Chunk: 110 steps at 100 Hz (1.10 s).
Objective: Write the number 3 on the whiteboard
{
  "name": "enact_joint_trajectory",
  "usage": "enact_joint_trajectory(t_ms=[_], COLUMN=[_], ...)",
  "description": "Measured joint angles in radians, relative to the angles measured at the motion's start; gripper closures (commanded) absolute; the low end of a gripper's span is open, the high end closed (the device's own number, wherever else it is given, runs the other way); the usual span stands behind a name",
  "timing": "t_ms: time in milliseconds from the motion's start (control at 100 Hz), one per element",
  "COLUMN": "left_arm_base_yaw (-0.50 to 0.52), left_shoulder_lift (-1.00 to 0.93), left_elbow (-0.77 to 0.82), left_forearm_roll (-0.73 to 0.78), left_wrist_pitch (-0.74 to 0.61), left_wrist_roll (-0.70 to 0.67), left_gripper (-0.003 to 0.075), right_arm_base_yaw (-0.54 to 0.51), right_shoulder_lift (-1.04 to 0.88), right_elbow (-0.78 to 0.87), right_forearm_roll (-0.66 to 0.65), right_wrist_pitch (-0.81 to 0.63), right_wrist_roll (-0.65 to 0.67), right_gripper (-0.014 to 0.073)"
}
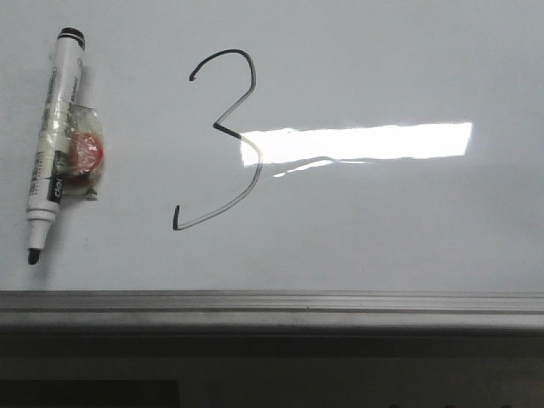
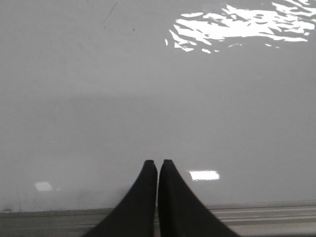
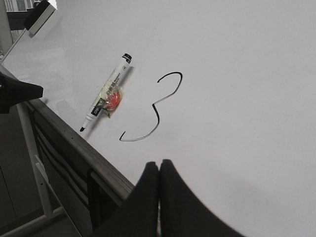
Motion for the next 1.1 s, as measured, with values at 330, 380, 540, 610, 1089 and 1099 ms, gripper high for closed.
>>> enact_joint_trajectory(t_ms=[330,380,540,610,1089,1099], left_arm_base_yaw=[0.000,0.000,0.000,0.000,0.000,0.000], left_shoulder_lift=[0.000,0.000,0.000,0.000,0.000,0.000], left_elbow=[0.000,0.000,0.000,0.000,0.000,0.000], left_forearm_roll=[0.000,0.000,0.000,0.000,0.000,0.000], left_wrist_pitch=[0.000,0.000,0.000,0.000,0.000,0.000], left_wrist_roll=[0.000,0.000,0.000,0.000,0.000,0.000], left_gripper=[0.0741,0.0741,0.0741,0.0741,0.0741,0.0741], right_arm_base_yaw=[0.000,0.000,-0.060,-0.124,-0.781,-0.784], right_shoulder_lift=[0.000,0.000,0.000,0.000,-0.051,-0.055], right_elbow=[0.004,0.004,0.004,0.004,0.139,0.147], right_forearm_roll=[-0.010,-0.045,-0.219,-0.247,-0.269,-0.269], right_wrist_pitch=[0.000,0.000,0.000,0.000,-0.008,-0.008], right_wrist_roll=[0.000,0.013,0.202,0.244,0.270,0.270], right_gripper=[0.0648,0.0648,0.0648,0.0648,0.0648,0.0648])
